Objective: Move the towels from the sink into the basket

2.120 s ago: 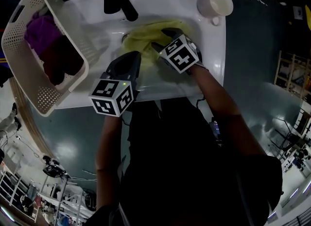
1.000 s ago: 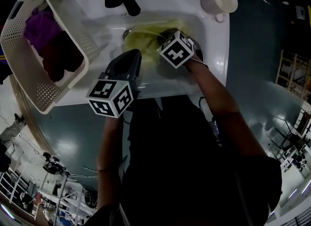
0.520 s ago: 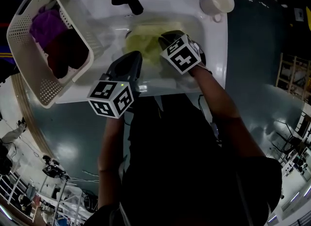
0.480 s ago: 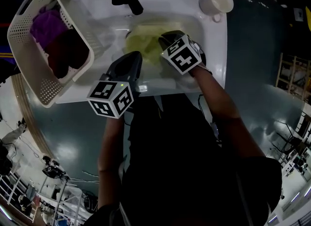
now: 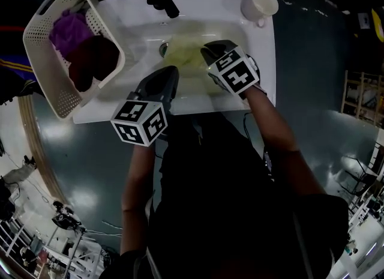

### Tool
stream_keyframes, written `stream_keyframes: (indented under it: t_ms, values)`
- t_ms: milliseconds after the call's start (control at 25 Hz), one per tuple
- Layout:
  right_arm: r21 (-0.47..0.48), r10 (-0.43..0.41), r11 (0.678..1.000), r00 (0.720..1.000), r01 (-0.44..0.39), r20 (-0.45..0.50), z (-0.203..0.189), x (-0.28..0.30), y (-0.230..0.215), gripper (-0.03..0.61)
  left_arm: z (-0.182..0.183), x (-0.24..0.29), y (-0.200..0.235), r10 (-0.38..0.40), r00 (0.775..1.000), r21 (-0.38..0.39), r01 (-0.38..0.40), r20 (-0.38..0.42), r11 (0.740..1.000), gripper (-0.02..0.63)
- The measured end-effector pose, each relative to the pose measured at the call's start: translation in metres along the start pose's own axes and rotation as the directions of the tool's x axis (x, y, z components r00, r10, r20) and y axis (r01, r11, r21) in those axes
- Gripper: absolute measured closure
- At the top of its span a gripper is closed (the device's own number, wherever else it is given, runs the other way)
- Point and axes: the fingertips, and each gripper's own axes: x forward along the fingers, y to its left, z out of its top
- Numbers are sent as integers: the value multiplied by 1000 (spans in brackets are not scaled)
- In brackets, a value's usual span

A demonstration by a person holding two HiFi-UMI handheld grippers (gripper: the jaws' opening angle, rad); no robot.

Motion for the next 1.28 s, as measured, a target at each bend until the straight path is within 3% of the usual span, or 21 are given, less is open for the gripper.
stream_keyframes:
  t_ms: [600,1280]
  values:
    - [-23,-38,999,990,41,140,54,-74,19,574,42,-50,-21,2,994,90,-12,111,996,606]
    - [-123,-49,988,952,90,303,133,-133,42,574,96,-103,-26,28,963,157,-72,270,985,606]
